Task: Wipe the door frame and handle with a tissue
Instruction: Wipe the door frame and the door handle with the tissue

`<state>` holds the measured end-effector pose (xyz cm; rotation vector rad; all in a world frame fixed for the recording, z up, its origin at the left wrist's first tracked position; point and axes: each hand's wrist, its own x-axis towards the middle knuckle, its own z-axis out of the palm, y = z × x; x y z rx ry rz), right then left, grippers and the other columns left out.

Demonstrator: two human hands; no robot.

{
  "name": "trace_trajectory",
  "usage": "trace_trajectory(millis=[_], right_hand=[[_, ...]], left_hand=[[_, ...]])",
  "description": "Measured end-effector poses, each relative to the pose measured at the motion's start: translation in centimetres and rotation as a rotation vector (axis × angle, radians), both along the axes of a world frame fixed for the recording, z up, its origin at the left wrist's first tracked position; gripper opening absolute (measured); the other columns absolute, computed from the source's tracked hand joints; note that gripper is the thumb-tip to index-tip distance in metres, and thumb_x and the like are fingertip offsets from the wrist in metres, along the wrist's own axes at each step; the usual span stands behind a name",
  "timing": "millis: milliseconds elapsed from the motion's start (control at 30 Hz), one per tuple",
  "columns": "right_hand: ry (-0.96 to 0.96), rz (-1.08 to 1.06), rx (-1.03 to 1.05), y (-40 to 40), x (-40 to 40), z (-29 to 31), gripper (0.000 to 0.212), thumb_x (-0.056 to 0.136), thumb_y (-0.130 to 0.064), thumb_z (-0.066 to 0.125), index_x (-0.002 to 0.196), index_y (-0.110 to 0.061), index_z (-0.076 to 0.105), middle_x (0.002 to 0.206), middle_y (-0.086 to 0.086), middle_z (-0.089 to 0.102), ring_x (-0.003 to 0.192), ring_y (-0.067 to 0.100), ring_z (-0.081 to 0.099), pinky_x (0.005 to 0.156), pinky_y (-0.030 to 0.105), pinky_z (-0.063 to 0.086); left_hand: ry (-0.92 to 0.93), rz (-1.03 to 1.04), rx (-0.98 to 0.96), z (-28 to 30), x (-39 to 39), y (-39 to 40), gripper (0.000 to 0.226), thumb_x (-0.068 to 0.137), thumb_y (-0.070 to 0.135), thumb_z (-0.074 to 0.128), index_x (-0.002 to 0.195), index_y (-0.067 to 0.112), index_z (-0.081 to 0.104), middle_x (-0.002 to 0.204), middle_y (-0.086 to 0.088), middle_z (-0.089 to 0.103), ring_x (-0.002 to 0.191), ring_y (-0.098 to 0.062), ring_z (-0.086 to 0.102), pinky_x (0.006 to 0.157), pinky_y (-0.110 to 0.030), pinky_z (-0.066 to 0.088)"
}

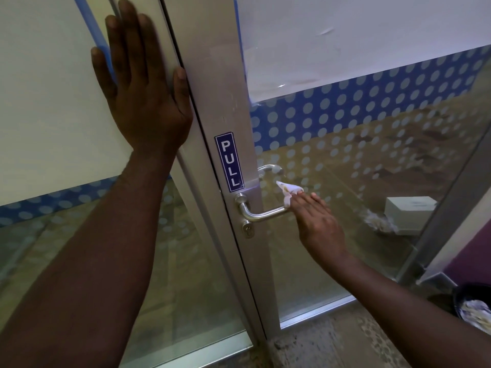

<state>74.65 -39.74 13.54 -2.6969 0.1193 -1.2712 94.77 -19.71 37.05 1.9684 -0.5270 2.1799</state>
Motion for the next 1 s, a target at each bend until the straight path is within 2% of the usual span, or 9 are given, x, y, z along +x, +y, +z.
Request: trace_trajectory(millis=[167, 300, 500, 600, 700, 767, 867, 933, 1000], right_hand=[[0.007, 0.086, -0.084, 2.1, 0.4, -0.9, 0.054, 0.076, 0.011, 0.067, 0.128, -0.005, 0.059, 0.128, 0.014, 0.063, 0.123, 0.024, 0.057, 0.113, 0.034, 0.030], [-0.038, -0.002, 0.049, 0.3, 0.5, -0.2, 0.039, 0.086, 0.005, 0.061, 0.122, -0.008, 0.063, 0.123, 0.012, 0.066, 0.121, 0.022, 0.059, 0.112, 0.037, 0.034], [0.047, 0.104, -0.008, 3.6, 1.3, 0.4, 0.045, 0.076, 0.008, 0.065, 0.117, -0.009, 0.063, 0.112, 0.010, 0.069, 0.109, 0.024, 0.063, 0.112, 0.033, 0.031], [0.080, 0.061, -0.036, 0.6, 0.6, 1.6, 0.038, 0.080, 0.007, 0.062, 0.110, -0.016, 0.060, 0.108, 0.007, 0.070, 0.106, 0.022, 0.064, 0.112, 0.033, 0.033], [0.129, 0.036, 0.025, 1.7, 0.4, 2.2, 0.033, 0.079, 0.008, 0.060, 0.104, -0.014, 0.063, 0.100, 0.006, 0.071, 0.100, 0.021, 0.065, 0.110, 0.034, 0.037], [0.228, 0.018, 0.050, 4.0, 1.1, 3.4, 0.032, 0.077, 0.006, 0.056, 0.101, -0.012, 0.065, 0.093, 0.009, 0.072, 0.092, 0.024, 0.066, 0.109, 0.034, 0.035], [0.545, -0.031, 0.019, 6.9, 2.9, 5.8, 0.033, 0.084, -0.005, 0.047, 0.113, -0.010, 0.061, 0.096, 0.011, 0.071, 0.093, 0.024, 0.065, 0.110, 0.032, 0.029], [0.673, -0.080, 0.006, 8.3, 4.4, 7.6, 0.025, 0.089, -0.010, 0.051, 0.112, -0.011, 0.060, 0.097, 0.008, 0.069, 0.090, 0.024, 0.063, 0.090, 0.034, 0.044], [0.761, -0.128, 0.041, 9.1, 5.5, 9.2, 0.021, 0.087, -0.010, 0.057, 0.108, -0.009, 0.060, 0.092, 0.008, 0.061, 0.082, 0.023, 0.059, 0.067, 0.033, 0.045]], left_hand=[[-0.003, 0.022, 0.002, 0.2, -0.1, 0.0, 0.058, 0.108, 0.043, 0.032, 0.151, 0.004, 0.036, 0.154, -0.023, 0.043, 0.143, -0.036, 0.035, 0.122, -0.030, -0.014], [0.001, 0.021, 0.004, 0.1, -0.3, 0.0, 0.058, 0.108, 0.043, 0.033, 0.151, 0.004, 0.037, 0.154, -0.022, 0.043, 0.144, -0.035, 0.035, 0.122, -0.029, -0.014], [0.020, 0.009, 0.008, 0.2, -0.2, 0.2, 0.059, 0.109, 0.043, 0.031, 0.152, 0.004, 0.035, 0.155, -0.023, 0.041, 0.144, -0.038, 0.035, 0.122, -0.030, -0.014], [0.026, 0.001, 0.013, 0.0, -0.3, 0.1, 0.059, 0.108, 0.043, 0.031, 0.153, 0.004, 0.035, 0.156, -0.022, 0.040, 0.145, -0.036, 0.033, 0.122, -0.031, -0.013], [0.017, 0.006, 0.013, 0.1, -0.2, 0.1, 0.059, 0.108, 0.043, 0.032, 0.153, 0.004, 0.035, 0.156, -0.021, 0.041, 0.145, -0.036, 0.034, 0.122, -0.030, -0.014], [0.021, 0.013, 0.017, 0.2, -0.2, 0.2, 0.059, 0.109, 0.043, 0.031, 0.153, 0.005, 0.034, 0.156, -0.021, 0.040, 0.145, -0.037, 0.035, 0.122, -0.030, -0.014], [0.053, 0.006, 0.028, 0.0, -0.3, 0.2, 0.060, 0.109, 0.044, 0.029, 0.154, 0.006, 0.031, 0.158, -0.021, 0.037, 0.147, -0.036, 0.032, 0.121, -0.030, -0.016], [0.069, 0.012, 0.036, 0.0, -0.3, 0.2, 0.061, 0.109, 0.045, 0.027, 0.156, 0.007, 0.027, 0.160, -0.020, 0.034, 0.148, -0.035, 0.028, 0.121, -0.030, -0.017], [0.072, 0.010, 0.039, 0.1, -0.4, 0.2, 0.061, 0.109, 0.045, 0.028, 0.157, 0.007, 0.025, 0.160, -0.020, 0.032, 0.149, -0.035, 0.026, 0.121, -0.031, -0.017]])
